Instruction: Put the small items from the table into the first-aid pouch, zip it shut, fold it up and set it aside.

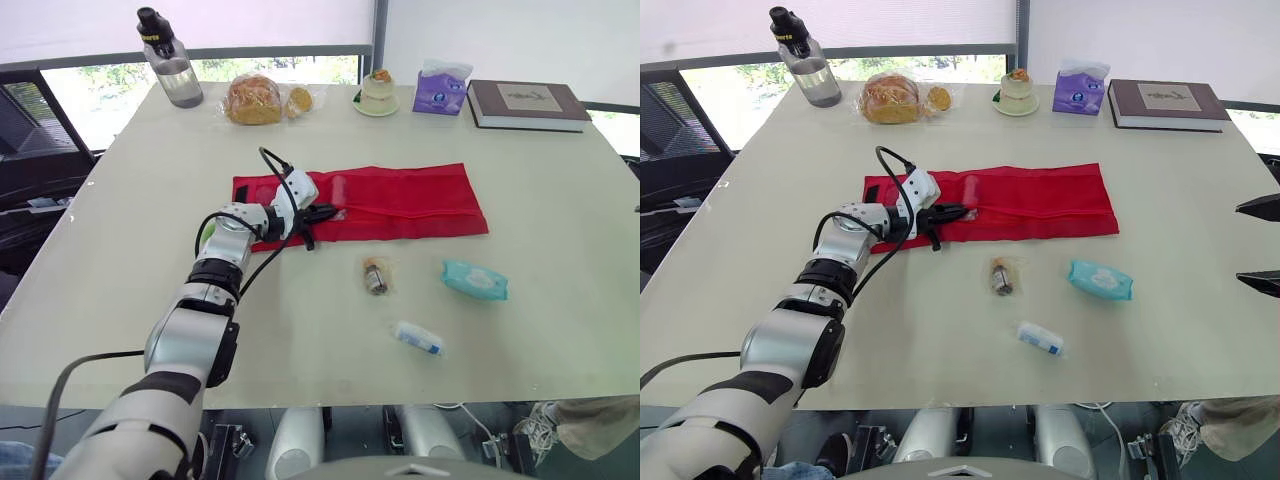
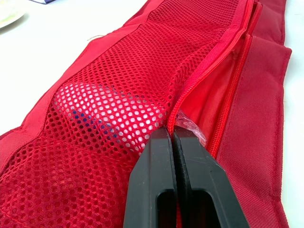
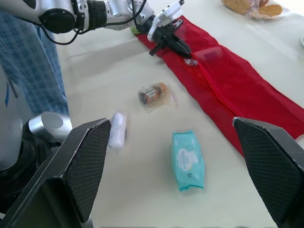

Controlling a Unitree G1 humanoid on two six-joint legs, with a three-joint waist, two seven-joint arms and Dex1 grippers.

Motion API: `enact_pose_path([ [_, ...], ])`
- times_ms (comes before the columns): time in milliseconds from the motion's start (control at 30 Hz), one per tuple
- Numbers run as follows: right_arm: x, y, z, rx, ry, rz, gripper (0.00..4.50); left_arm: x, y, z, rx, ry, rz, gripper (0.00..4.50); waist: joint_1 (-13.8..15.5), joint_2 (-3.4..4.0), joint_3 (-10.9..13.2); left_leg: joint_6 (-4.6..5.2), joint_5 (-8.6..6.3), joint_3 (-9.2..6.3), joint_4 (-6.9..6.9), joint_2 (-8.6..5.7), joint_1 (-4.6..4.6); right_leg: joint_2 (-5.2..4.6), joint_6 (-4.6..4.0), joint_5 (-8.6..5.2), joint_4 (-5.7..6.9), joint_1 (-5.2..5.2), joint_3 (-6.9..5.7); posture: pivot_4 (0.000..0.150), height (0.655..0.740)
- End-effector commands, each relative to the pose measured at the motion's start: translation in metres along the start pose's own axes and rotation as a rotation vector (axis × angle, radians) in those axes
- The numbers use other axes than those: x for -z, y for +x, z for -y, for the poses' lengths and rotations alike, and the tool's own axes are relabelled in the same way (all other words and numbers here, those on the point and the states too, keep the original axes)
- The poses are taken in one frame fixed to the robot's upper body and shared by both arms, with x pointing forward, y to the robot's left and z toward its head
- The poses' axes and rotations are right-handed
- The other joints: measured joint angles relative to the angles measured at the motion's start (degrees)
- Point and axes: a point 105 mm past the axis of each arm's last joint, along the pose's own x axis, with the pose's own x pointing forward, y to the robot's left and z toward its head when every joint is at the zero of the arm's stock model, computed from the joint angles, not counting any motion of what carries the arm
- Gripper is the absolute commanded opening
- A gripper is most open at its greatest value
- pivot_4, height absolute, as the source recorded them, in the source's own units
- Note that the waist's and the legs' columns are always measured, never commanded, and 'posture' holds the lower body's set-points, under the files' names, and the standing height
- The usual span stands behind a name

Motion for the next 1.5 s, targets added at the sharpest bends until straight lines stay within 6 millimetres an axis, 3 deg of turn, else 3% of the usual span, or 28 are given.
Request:
enact_pose_path([
  [33, 0.028, 0.020, -0.017, -0.067, 0.012, -0.073, 4.38, -0.006, -0.003, -0.004, -0.012, 0.018, 0.019, 0.00, 0.17, -0.06, -0.01, 0.00, 0.00, -0.02, -0.01, 0.00, 0.00, 0.00, 0.00, 0.00, -0.01, 0.00, -0.02, 0.150, 0.7400],
  [267, 0.074, 0.086, -0.049, -0.095, -0.080, -0.046, 4.38, -0.007, 0.002, 0.003, 0.015, 0.031, 0.025, 0.00, 0.13, -0.10, -0.04, -0.01, 0.00, -0.05, -0.01, 0.01, 0.00, 0.04, 0.03, -0.01, -0.03, 0.02, -0.02, 0.150, 0.7400],
  [467, 0.107, 0.142, -0.059, 0.036, -0.097, -0.067, 4.38, -0.012, 0.009, 0.010, 0.035, 0.053, 0.041, 0.00, 0.20, -0.07, -0.03, -0.02, 0.01, -0.02, 0.12, 0.00, -0.01, 0.02, 0.04, -0.01, 0.11, 0.00, 0.00, 0.150, 0.7400],
  [700, 0.134, 0.166, -0.066, 0.091, -0.049, -0.119, 4.38, -0.019, 0.016, 0.018, 0.056, 0.067, 0.066, 0.00, 0.36, -0.08, -0.04, -0.01, 0.01, -0.03, 0.27, 0.00, -0.05, 0.01, 0.02, -0.01, 0.13, 0.02, -0.02, 0.150, 0.7400],
  [800, 0.139, 0.170, -0.068, 0.091, -0.019, -0.123, 3.60, -0.022, 0.018, 0.019, 0.056, 0.070, 0.077, 0.00, 0.36, -0.08, -0.03, -0.01, 0.01, -0.05, 0.27, 0.01, -0.03, 0.02, 0.01, -0.01, 0.15, 0.02, -0.04, 0.150, 0.7400],
  [933, 0.141, 0.174, -0.068, 0.059, -0.012, -0.111, 1.66, -0.024, 0.020, 0.022, 0.071, 0.074, 0.081, 0.00, 0.33, -0.08, -0.03, -0.01, 0.01, -0.04, 0.29, 0.00, -0.03, 0.03, 0.02, -0.01, 0.17, 0.02, -0.03, 0.150, 0.7400],
  [1067, 0.143, 0.177, -0.069, 0.051, -0.014, -0.105, 0.05, -0.023, 0.020, 0.021, 0.065, 0.073, 0.081, 0.00, 0.31, -0.08, -0.04, -0.01, 0.01, -0.05, 0.32, 0.01, -0.03, 0.04, 0.02, -0.01, 0.19, 0.02, -0.04, 0.150, 0.7400],
  [1233, 0.133, 0.174, -0.060, 0.099, 0.003, -0.055, 0.05, -0.021, 0.017, 0.021, 0.061, 0.070, 0.079, 0.00, 0.31, -0.08, -0.04, -0.01, 0.01, -0.05, 0.32, 0.01, -0.04, 0.05, 0.02, 0.00, 0.18, 0.02, -0.03, 0.150, 0.7400],
  [1333, 0.116, 0.172, -0.034, 0.233, 0.022, 0.000, 0.05, -0.022, 0.018, 0.023, 0.062, 0.064, 0.085, 0.00, 0.09, -0.08, -0.03, -0.01, 0.01, -0.05, 0.32, 0.01, -0.03, 0.05, 0.02, 0.00, 0.20, 0.02, -0.03, 0.150, 0.7400],
  [1500, 0.096, 0.184, 0.005, 0.397, 0.010, 0.006, 0.05, -0.028, 0.024, 0.029, 0.078, 0.067, 0.109, 0.00, 0.34, -0.08, -0.04, 0.00, 0.01, -0.06, 0.44, 0.05, -0.03, 0.08, -0.02, 0.06, 0.26, 0.02, -0.05, 0.150, 0.7400],
])
